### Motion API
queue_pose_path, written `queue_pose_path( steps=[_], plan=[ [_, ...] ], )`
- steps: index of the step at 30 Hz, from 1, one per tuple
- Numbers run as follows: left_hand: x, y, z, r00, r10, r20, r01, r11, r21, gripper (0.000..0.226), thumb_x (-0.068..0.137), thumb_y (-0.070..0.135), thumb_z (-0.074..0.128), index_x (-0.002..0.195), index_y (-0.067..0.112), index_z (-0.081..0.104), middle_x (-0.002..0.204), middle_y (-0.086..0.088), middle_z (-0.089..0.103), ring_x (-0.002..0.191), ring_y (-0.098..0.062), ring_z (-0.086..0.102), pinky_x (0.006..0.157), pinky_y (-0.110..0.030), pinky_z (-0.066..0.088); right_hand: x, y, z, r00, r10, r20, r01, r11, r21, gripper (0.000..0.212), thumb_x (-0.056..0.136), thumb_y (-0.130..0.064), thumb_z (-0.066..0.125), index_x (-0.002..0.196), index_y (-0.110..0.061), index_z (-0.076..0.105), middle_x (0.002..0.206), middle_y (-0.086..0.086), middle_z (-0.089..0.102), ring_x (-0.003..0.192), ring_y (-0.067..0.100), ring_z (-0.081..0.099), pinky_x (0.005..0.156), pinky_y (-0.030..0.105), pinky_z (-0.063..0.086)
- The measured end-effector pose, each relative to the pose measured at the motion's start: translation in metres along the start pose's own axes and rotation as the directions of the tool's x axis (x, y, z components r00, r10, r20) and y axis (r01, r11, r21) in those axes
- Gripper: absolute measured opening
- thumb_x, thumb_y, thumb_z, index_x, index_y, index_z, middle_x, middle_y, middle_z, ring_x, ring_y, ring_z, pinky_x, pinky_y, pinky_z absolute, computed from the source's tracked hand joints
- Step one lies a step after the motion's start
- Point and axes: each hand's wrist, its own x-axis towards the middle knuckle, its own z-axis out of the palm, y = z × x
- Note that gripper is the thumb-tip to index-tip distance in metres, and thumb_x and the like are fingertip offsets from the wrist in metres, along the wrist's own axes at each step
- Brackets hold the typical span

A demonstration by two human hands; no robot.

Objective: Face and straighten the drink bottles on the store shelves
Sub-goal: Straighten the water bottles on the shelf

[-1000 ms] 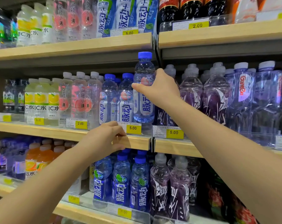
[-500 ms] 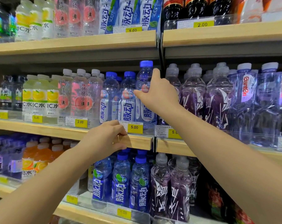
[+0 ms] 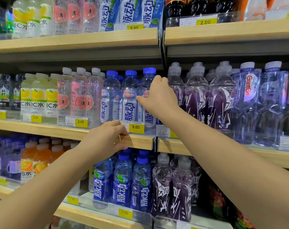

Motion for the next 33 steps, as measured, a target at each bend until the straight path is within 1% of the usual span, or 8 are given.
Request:
queue_pose_path(
  steps=[6,12,20,22,25,28,30,33],
  plan=[
    [-0.001,0.001,-0.001,1.0,0.0,0.004,0.0,1.0,0.005,0.042,0.085,0.053,0.068,0.121,0.035,0.058,0.113,0.019,0.05,0.1,-0.006,0.052,0.076,-0.033,0.055,-0.005,0.002,0.0,0.999,-0.025,-0.035,0.023,0.998,-0.059,0.083,0.087,-0.051,0.076,0.143,-0.006,0.034,0.136,0.013,0.045,0.105,0.034,0.065,0.067,0.034,0.039],
    [-0.002,0.001,-0.001,1.0,0.001,-0.002,-0.001,1.0,-0.002,0.041,0.084,0.052,0.069,0.12,0.035,0.059,0.111,0.02,0.05,0.098,-0.005,0.052,0.074,-0.029,0.053,-0.011,0.006,0.001,0.994,-0.098,-0.049,0.093,0.99,-0.105,0.065,0.092,-0.048,0.072,0.134,-0.009,0.041,0.134,0.012,0.044,0.095,0.032,0.066,0.063,0.032,0.036],
    [-0.006,0.007,-0.006,1.0,0.005,0.009,-0.005,1.0,-0.005,0.037,0.084,0.052,0.069,0.116,0.037,0.058,0.106,0.021,0.048,0.09,-0.004,0.049,0.068,-0.027,0.052,-0.024,0.017,-0.02,0.985,-0.17,-0.004,0.169,0.98,-0.101,0.052,0.096,-0.037,0.066,0.138,-0.014,0.043,0.137,0.008,0.043,0.091,0.029,0.061,0.063,0.033,0.038],
    [-0.007,0.009,-0.008,1.0,0.002,0.023,-0.002,1.0,-0.007,0.036,0.085,0.05,0.068,0.116,0.035,0.058,0.106,0.019,0.047,0.089,-0.005,0.049,0.069,-0.03,0.054,-0.033,0.023,-0.032,0.983,-0.182,0.033,0.185,0.976,-0.114,0.049,0.096,-0.039,0.064,0.136,-0.017,0.046,0.133,0.005,0.046,0.095,0.028,0.06,0.066,0.034,0.039],
    [-0.007,0.015,-0.011,0.998,-0.005,0.063,0.006,1.0,-0.018,0.037,0.086,0.047,0.067,0.118,0.031,0.058,0.107,0.014,0.048,0.095,-0.01,0.051,0.08,-0.035,0.053,-0.049,0.038,-0.058,0.979,-0.155,0.129,0.17,0.979,-0.115,0.044,0.094,-0.044,0.065,0.13,-0.022,0.053,0.126,0.001,0.052,0.105,0.025,0.059,0.075,0.036,0.045],
    [-0.006,0.025,-0.013,0.985,-0.047,0.167,0.044,0.999,0.021,0.049,0.085,0.051,0.065,0.126,0.027,0.053,0.116,0.006,0.048,0.105,-0.017,0.051,0.091,-0.038,0.05,-0.073,0.055,-0.093,0.954,-0.115,0.277,0.152,0.981,-0.118,0.047,0.091,-0.05,0.068,0.131,-0.027,0.057,0.122,-0.003,0.056,0.108,0.02,0.057,0.086,0.038,0.05],
    [-0.005,0.035,-0.015,0.976,-0.059,0.211,0.049,0.997,0.053,0.057,0.084,0.058,0.063,0.132,0.031,0.048,0.122,0.004,0.047,0.11,-0.02,0.05,0.092,-0.04,0.05,-0.092,0.066,-0.115,0.935,-0.079,0.345,0.127,0.985,-0.12,0.049,0.09,-0.05,0.07,0.132,-0.028,0.058,0.117,-0.005,0.057,0.105,0.018,0.057,0.089,0.041,0.053],
    [-0.001,0.058,-0.02,0.983,-0.002,0.182,0.001,1.0,0.005,0.058,0.082,0.062,0.06,0.13,0.033,0.048,0.118,0.006,0.047,0.104,-0.019,0.052,0.086,-0.042,0.053,-0.123,0.084,-0.145,0.919,-0.019,0.394,0.097,0.979,-0.179,0.049,0.089,-0.051,0.071,0.131,-0.03,0.059,0.114,-0.007,0.057,0.106,0.017,0.057,0.092,0.041,0.053]
  ],
)
